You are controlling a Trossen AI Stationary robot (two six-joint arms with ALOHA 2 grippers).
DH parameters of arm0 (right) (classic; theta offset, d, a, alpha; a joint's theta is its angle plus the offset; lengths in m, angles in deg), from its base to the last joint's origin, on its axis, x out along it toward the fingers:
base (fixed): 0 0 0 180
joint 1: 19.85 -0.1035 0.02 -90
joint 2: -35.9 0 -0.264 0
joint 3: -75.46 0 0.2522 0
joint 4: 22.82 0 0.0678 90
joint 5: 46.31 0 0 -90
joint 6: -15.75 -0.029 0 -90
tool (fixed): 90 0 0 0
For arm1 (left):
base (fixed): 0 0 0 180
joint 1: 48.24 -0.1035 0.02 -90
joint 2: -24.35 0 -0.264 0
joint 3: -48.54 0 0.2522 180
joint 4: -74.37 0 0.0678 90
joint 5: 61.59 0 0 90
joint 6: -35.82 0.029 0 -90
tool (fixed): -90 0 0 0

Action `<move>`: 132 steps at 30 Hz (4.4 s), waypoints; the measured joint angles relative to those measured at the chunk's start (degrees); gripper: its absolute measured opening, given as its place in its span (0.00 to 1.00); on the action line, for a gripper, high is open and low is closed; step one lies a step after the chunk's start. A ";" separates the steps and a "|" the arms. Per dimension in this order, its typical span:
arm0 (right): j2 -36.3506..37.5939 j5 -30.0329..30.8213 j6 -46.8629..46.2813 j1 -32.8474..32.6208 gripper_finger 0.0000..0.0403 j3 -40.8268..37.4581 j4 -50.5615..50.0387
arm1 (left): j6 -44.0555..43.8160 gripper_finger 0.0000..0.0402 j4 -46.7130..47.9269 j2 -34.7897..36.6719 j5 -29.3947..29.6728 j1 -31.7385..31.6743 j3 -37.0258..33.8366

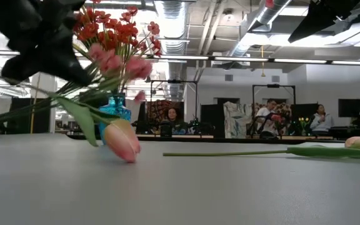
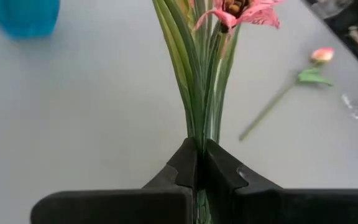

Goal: Sort flowers into vase by color
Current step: Put the pink flowers into the transparent vase

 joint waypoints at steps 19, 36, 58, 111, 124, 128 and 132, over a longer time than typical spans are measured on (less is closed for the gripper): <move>0.21 0.54 0.15 0.00 0.37 0.00 -2.41 | 36.52 0.00 -22.10 0.02 7.42 -0.02 0.14; 6.28 -2.30 -0.03 0.00 0.37 0.00 -9.51 | 48.49 0.00 -30.52 0.02 11.70 -0.04 0.14; 18.75 -2.53 0.04 0.00 0.37 0.00 -8.61 | 70.29 0.00 -54.18 0.02 6.77 -6.09 0.17; 15.65 -24.98 36.42 21.16 0.23 -2.64 49.13 | 91.29 0.00 -70.04 -0.21 -27.86 -26.99 9.64; 11.13 -26.45 36.81 21.16 0.55 -2.62 56.42 | 91.32 0.00 -70.09 -5.48 -29.35 -28.24 13.31; 10.51 -26.71 38.45 21.15 0.60 -2.58 57.23 | 91.39 0.00 -70.04 -9.74 -29.33 -28.87 16.80; 10.43 -26.73 38.56 21.13 0.60 -2.58 56.92 | 93.48 0.00 -70.03 -14.13 -29.31 -29.40 21.42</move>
